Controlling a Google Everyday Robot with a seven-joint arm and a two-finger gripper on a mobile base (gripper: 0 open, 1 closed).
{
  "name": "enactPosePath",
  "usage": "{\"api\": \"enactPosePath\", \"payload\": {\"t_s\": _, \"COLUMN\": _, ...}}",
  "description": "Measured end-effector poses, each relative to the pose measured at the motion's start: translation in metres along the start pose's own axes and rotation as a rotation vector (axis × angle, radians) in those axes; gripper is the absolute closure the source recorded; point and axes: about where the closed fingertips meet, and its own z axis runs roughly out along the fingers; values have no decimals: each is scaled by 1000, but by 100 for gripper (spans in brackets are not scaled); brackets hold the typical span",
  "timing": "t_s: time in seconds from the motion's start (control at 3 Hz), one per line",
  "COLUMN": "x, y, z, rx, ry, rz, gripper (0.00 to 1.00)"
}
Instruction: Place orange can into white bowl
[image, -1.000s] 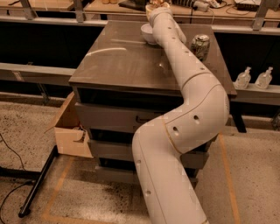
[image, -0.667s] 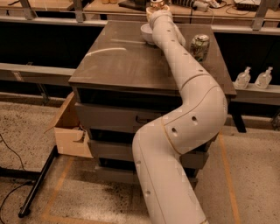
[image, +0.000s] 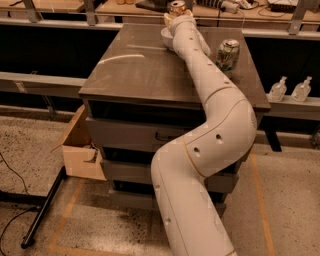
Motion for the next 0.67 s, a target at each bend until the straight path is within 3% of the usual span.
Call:
{"api": "enactPosePath", "payload": {"t_s": 0.33, "x": 3, "y": 2, "z": 0, "rx": -6, "ry": 7, "rz": 1, "gripper": 0}}
{"api": "enactPosePath", "payload": {"t_s": 0.67, "x": -6, "y": 3, "z": -1, "rx": -12, "ry": -1, "rz": 7, "gripper": 0}}
